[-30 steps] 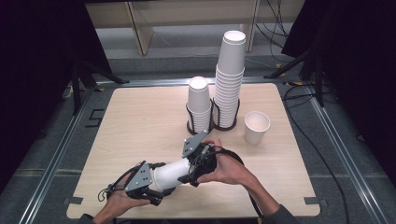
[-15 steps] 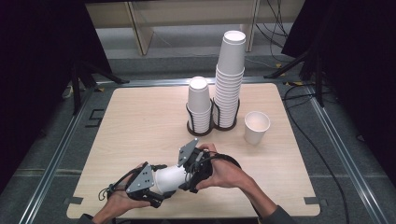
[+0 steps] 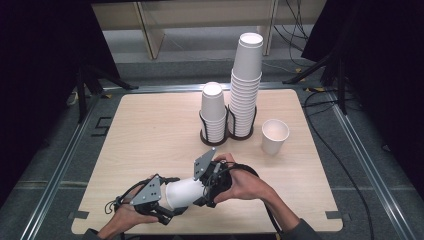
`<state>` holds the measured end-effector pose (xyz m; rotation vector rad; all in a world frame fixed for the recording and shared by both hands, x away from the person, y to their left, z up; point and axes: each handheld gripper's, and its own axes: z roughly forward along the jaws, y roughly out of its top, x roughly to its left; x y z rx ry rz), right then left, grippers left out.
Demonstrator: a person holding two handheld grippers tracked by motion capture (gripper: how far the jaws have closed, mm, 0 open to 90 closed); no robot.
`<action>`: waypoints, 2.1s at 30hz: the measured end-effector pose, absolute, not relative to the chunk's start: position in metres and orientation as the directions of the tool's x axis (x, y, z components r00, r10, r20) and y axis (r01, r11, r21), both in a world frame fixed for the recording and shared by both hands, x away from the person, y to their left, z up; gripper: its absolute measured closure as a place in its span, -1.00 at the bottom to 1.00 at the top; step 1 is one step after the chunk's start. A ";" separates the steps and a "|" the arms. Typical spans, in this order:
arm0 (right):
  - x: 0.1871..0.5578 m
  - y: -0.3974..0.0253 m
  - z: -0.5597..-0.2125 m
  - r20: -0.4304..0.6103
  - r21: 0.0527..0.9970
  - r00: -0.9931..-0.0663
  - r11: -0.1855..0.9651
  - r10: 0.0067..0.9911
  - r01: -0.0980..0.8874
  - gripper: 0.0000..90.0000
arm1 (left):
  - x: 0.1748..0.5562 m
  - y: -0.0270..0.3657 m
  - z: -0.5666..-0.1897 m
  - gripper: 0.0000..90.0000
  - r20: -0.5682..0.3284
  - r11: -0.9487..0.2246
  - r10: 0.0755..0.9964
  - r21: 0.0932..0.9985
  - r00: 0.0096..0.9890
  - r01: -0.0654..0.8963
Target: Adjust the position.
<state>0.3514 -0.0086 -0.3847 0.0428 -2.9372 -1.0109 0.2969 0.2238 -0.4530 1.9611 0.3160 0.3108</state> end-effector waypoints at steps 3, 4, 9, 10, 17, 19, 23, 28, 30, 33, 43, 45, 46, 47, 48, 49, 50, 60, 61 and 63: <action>0.351 -0.011 -0.383 0.025 0.621 -0.998 0.783 -0.050 -0.023 -0.46 | 0.297 0.226 -0.452 -0.74 0.066 -0.392 0.347 0.916 0.935 0.081; 0.351 -0.011 -0.383 0.029 0.622 -0.998 0.782 -0.055 -0.025 -0.45 | 0.297 0.226 -0.452 -0.74 0.061 -0.388 0.345 0.918 0.937 0.083; 0.352 -0.012 -0.382 0.022 0.636 -0.998 0.771 -0.062 -0.034 -0.45 | 0.298 0.228 -0.452 -0.78 0.050 -0.352 0.351 0.932 0.935 0.082; 0.352 -0.013 -0.382 0.025 0.642 -0.998 0.767 -0.058 -0.029 -0.46 | 0.298 0.227 -0.453 -0.79 0.033 -0.322 0.352 0.943 0.936 0.088; 0.355 -0.017 -0.379 0.031 0.660 -0.998 0.751 -0.051 -0.018 -0.45 | 0.300 0.231 -0.451 -0.81 -0.008 -0.269 0.369 0.956 0.929 0.115; 0.356 -0.020 -0.377 0.034 0.672 -0.998 0.740 -0.049 -0.013 -0.45 | 0.300 0.231 -0.450 -0.81 -0.030 -0.224 0.369 0.967 0.929 0.120; 0.359 -0.028 -0.371 0.029 0.698 -0.999 0.716 -0.031 -0.002 -0.45 | 0.301 0.236 -0.448 -0.81 -0.034 -0.195 0.382 0.974 0.924 0.116; 0.368 -0.047 -0.360 0.058 0.747 -0.998 0.662 0.040 0.070 -0.46 | 0.301 0.240 -0.445 -0.71 -0.043 -0.150 0.402 0.982 0.914 0.112; 0.373 -0.055 -0.358 0.069 0.773 -0.996 0.628 0.059 0.091 -0.46 | 0.301 0.241 -0.444 -0.68 -0.045 -0.131 0.417 0.985 0.908 0.109; 0.376 -0.061 -0.357 0.088 0.807 -0.995 0.581 0.055 0.103 -0.46 | 0.301 0.242 -0.443 -0.69 -0.071 -0.103 0.437 0.986 0.897 0.128; 0.376 -0.052 -0.363 0.110 0.841 -0.994 0.533 -0.008 0.088 -0.47 | 0.300 0.240 -0.441 -0.69 -0.111 -0.047 0.418 0.989 0.902 0.143; 0.375 -0.050 -0.365 0.129 0.841 -0.991 0.532 -0.025 0.096 -0.47 | 0.300 0.239 -0.441 -0.69 -0.107 -0.048 0.419 0.989 0.902 0.139; 0.375 -0.048 -0.365 0.117 0.846 -0.993 0.526 -0.031 0.083 -0.47 | 0.300 0.239 -0.441 -0.69 -0.113 -0.044 0.423 0.988 0.899 0.145; 0.374 -0.047 -0.366 0.134 0.842 -0.990 0.531 -0.036 0.094 -0.47 | 0.300 0.239 -0.441 -0.69 -0.113 -0.045 0.423 0.988 0.899 0.145; 0.372 -0.046 -0.366 0.140 0.839 -0.990 0.535 -0.029 0.103 -0.47 | 0.300 0.239 -0.441 -0.70 -0.107 -0.048 0.425 0.989 0.899 0.141; 0.373 -0.044 -0.367 0.118 0.846 -0.992 0.527 -0.041 0.079 -0.47 | 0.300 0.239 -0.441 -0.71 -0.108 -0.046 0.425 0.989 0.899 0.141; 0.373 -0.043 -0.368 0.133 0.841 -0.990 0.534 -0.044 0.089 -0.47 | 0.300 0.239 -0.441 -0.72 -0.104 -0.049 0.428 0.989 0.898 0.138; 0.375 -0.043 -0.373 0.130 0.845 -0.991 0.529 -0.045 0.087 -0.47 | 0.299 0.236 -0.440 -0.85 -0.085 -0.064 0.479 0.989 0.874 0.132; 0.376 -0.044 -0.373 0.131 0.846 -0.990 0.526 -0.046 0.088 -0.47 | 0.299 0.237 -0.440 -0.89 -0.081 -0.066 0.484 0.989 0.871 0.128; 0.376 -0.045 -0.373 0.134 0.847 -0.990 0.524 -0.048 0.089 -0.47 | 0.299 0.238 -0.440 -0.95 -0.074 -0.070 0.490 0.990 0.869 0.124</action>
